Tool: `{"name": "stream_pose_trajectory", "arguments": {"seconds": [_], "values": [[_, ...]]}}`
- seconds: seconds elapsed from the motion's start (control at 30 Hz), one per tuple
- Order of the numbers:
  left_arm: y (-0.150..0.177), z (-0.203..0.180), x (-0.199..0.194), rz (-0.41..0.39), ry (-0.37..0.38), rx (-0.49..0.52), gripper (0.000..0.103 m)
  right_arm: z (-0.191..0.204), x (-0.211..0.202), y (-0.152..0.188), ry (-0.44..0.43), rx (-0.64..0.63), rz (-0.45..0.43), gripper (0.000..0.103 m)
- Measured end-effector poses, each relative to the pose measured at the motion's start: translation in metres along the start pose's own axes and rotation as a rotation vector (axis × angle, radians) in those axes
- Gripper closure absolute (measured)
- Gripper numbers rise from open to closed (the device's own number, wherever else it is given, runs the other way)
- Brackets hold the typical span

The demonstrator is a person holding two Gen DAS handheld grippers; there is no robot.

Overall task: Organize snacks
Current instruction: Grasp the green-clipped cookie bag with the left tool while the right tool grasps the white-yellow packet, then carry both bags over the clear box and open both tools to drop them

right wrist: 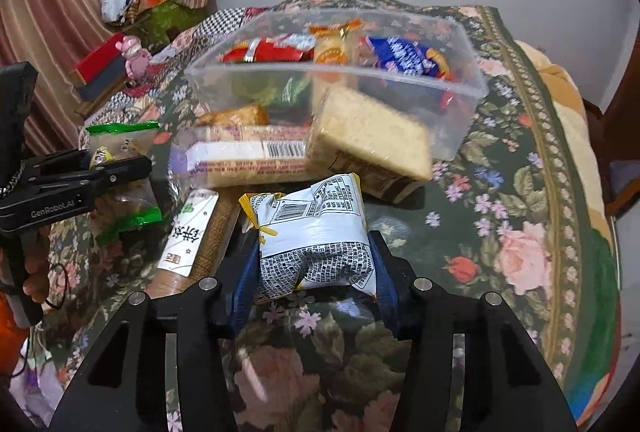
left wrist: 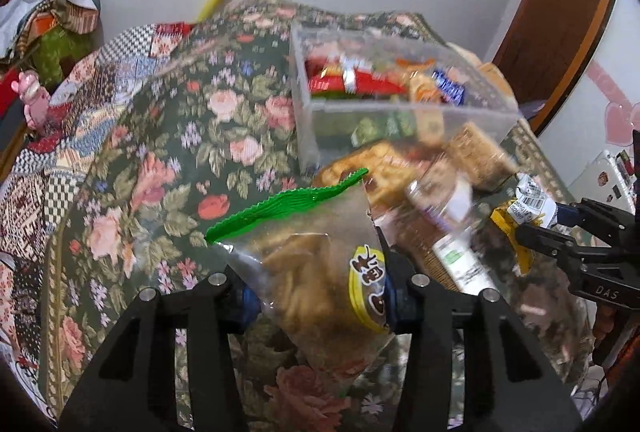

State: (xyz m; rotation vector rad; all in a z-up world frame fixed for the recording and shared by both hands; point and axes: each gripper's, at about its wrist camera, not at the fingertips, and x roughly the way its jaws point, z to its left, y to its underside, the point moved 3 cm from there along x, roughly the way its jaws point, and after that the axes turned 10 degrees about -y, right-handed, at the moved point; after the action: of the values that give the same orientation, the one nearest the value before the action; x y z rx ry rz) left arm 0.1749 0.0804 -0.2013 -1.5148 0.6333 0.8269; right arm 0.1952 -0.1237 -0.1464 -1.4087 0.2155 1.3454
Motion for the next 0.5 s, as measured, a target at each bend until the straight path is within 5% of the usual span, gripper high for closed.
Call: {"name": "stream_pose_trajectory", "arguments": {"seconds": [0.5], "values": [[-0.074,-0.023,-0.036,-0.156,0.036,0.003,0.056,-0.010,-0.049,-0.052,0.065,-0.016,-0.178,0.055]]}}
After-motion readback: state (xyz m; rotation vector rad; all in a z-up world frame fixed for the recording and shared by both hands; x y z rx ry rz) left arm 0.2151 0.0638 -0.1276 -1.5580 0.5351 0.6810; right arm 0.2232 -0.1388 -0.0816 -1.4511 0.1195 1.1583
